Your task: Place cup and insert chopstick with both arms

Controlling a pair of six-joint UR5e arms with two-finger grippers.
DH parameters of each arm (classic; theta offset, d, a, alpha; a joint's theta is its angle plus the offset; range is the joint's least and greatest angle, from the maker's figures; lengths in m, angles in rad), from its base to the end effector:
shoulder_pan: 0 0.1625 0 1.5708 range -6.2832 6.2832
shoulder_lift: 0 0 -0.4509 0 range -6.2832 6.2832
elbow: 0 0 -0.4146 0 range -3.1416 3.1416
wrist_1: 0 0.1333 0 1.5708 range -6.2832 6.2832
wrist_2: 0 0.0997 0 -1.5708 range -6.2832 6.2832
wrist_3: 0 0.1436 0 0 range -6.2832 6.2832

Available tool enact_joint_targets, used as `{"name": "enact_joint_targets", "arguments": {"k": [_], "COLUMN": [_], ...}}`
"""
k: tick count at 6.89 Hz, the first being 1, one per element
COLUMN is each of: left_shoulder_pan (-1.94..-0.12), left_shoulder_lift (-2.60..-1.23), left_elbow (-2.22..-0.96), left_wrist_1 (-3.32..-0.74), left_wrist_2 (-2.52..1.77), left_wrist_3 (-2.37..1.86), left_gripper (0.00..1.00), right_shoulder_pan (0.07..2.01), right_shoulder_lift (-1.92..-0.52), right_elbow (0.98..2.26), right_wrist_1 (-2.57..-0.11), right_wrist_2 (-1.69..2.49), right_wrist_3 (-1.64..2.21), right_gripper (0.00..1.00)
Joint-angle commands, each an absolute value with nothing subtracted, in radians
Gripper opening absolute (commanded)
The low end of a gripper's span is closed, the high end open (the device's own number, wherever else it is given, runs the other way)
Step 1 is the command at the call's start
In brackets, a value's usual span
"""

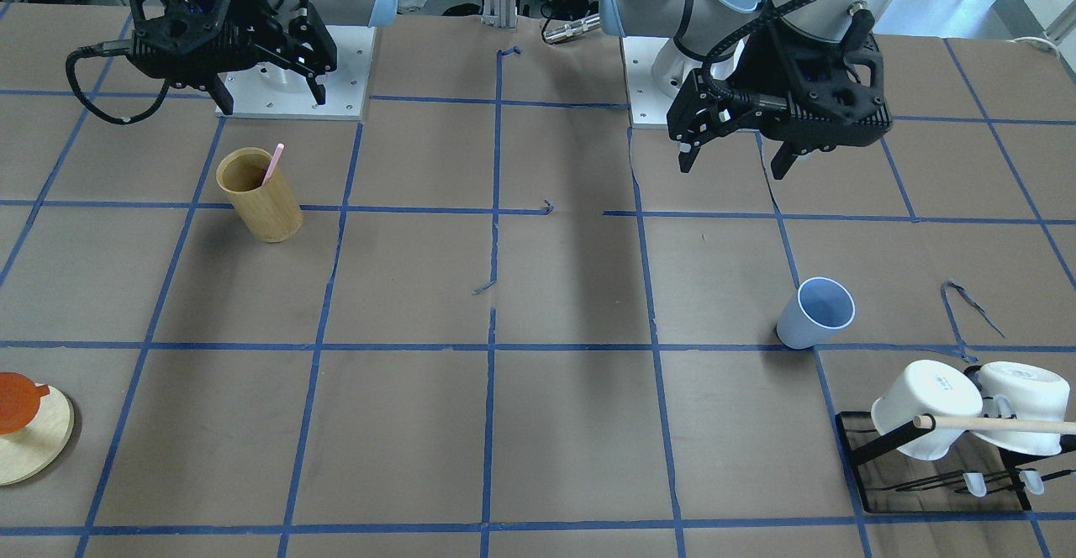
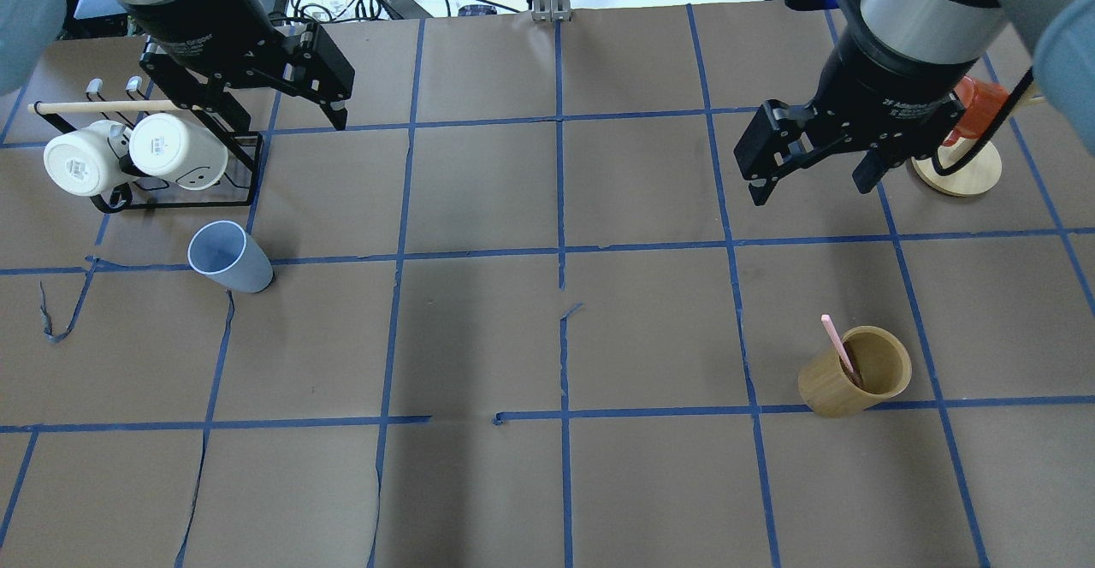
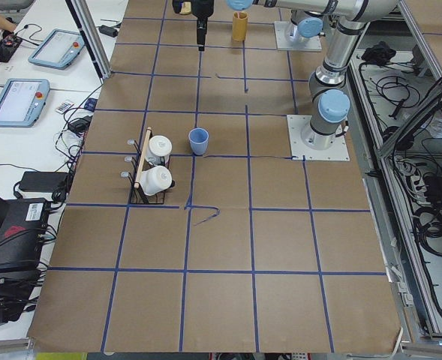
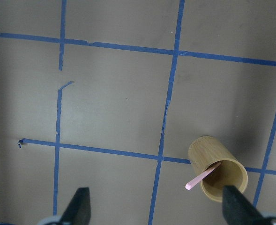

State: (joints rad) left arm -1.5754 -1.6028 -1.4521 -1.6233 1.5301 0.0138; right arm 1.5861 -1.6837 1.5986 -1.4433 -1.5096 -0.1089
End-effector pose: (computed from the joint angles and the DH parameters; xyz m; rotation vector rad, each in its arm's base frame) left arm -0.1416 -0.5314 0.5091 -0.0296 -3.1005 0.0533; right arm 0.1490 -0.4536 0.4983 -0.1890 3.0721 0.0608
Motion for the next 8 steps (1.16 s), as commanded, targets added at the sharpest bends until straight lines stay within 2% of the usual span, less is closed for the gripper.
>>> {"name": "enact_joint_targets", "arguments": {"k": [1, 8], "left_shoulder_pan": [-1.575, -1.575], "left_shoulder_lift": [-1.603, -1.601], "left_elbow": [-1.451, -1.454], "left_wrist_1": [-1.618, -1.618], "left_wrist_2": [1.528, 1.529], "left_wrist_3": [0.014, 0.018], "left_gripper": [1.00, 1.00], "right_shoulder_pan": [1.586, 1.586], "right_shoulder_lift": [-1.684, -1.683], "right_elbow": [1.606, 1.600], "right_wrist_1": [-1.442, -1.443], "right_wrist_2": [-1.516, -1.525], "right_wrist_3": [-0.107, -0.113], "right_gripper": [1.00, 1.00]}}
